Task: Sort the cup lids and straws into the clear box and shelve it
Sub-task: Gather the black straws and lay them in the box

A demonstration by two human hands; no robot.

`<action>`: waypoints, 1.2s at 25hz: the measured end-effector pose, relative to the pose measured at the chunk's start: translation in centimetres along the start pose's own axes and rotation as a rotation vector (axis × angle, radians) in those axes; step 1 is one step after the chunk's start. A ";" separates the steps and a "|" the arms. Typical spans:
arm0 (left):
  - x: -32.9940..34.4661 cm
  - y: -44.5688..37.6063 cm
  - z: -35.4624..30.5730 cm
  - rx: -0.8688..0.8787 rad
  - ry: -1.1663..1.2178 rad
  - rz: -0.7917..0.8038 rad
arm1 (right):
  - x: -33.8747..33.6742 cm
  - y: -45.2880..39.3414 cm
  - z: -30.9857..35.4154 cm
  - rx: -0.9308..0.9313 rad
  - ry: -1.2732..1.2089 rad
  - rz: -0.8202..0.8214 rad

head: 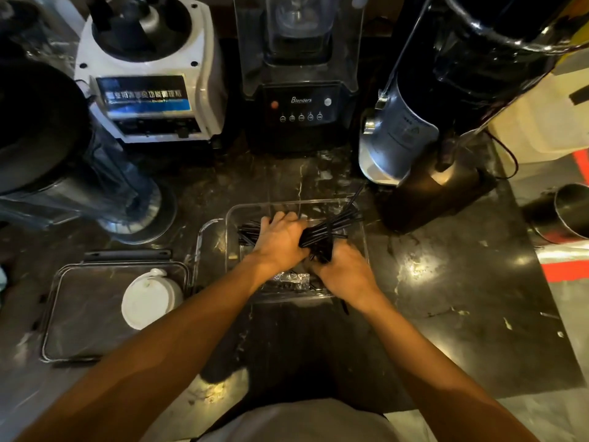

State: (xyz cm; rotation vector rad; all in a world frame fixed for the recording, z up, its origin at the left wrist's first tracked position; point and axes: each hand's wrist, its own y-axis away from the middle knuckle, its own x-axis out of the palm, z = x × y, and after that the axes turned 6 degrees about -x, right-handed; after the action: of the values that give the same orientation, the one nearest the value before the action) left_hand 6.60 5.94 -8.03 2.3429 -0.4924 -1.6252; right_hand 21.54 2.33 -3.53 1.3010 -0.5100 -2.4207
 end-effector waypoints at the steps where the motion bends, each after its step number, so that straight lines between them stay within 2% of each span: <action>1: 0.1 0.1 0.2 0.009 0.027 -0.002 | 0.0 0.0 0.2 -0.004 0.063 0.019; 8: -0.9 1.2 1.7 0.053 0.168 -0.046 | -1.2 -0.2 1.0 0.038 0.183 -0.038; 13: -2.1 2.0 1.8 0.113 0.215 -0.109 | -3.2 0.2 1.5 -0.004 0.259 -0.074; 17: -3.2 2.5 1.9 0.110 0.278 -0.165 | -5.0 -0.1 0.7 -0.142 -0.010 -0.059; 21: -4.2 3.3 2.6 0.075 0.392 -0.084 | -5.1 0.4 0.2 -0.210 -0.324 -0.065; 27: -4.3 3.9 3.7 0.043 0.509 -0.092 | -3.8 0.3 0.9 0.000 -0.828 -0.185; 30: -4.3 3.7 3.8 0.001 0.567 -0.064 | -3.5 0.0 0.2 0.092 -0.997 -0.205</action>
State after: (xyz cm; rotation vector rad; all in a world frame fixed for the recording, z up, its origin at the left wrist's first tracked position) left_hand 1.14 4.28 -4.28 2.6819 -0.2939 -0.9026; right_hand 23.20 3.98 -0.85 0.0584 -0.7470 -3.1317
